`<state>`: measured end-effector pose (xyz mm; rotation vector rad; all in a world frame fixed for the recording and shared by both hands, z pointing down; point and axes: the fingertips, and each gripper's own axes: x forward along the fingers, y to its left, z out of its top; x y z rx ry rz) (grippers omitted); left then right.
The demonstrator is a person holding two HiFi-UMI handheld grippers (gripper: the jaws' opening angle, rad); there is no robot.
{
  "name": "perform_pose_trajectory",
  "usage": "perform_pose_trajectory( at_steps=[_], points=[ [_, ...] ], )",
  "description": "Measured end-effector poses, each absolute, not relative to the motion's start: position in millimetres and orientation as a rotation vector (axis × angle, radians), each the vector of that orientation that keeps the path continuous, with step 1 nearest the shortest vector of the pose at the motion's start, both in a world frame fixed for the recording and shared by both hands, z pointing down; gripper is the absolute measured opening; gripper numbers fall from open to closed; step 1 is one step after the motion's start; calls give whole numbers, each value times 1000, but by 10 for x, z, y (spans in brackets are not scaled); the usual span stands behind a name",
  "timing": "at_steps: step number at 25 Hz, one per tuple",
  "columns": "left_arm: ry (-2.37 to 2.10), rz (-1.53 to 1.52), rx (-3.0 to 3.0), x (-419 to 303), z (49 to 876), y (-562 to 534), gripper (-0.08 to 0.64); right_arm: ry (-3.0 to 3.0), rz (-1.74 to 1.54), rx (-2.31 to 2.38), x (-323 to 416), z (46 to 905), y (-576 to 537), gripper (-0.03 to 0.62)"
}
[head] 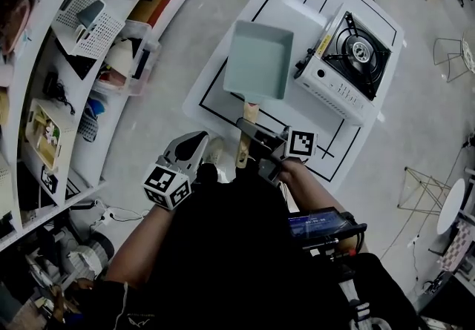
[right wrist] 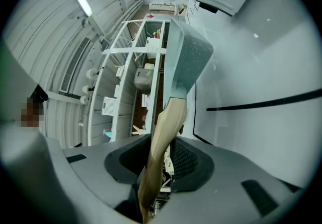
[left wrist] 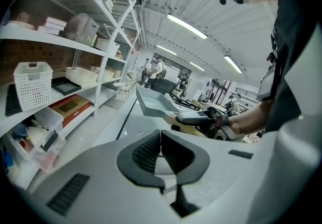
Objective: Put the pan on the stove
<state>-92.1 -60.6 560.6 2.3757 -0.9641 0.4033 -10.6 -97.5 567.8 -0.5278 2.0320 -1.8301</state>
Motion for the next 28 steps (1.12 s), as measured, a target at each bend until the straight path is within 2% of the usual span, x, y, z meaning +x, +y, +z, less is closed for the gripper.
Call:
perform_pose_trajectory(
  at_steps=[13,28],
  points=[
    [-920,365,2412,-824,5531,-675,11,2130,-1715,-511,15,5368,-1025,135],
    [-795,383,2497,-526,5451,-777,11,2108,-1585,-679,616,5169,-1169,137]
  ],
)
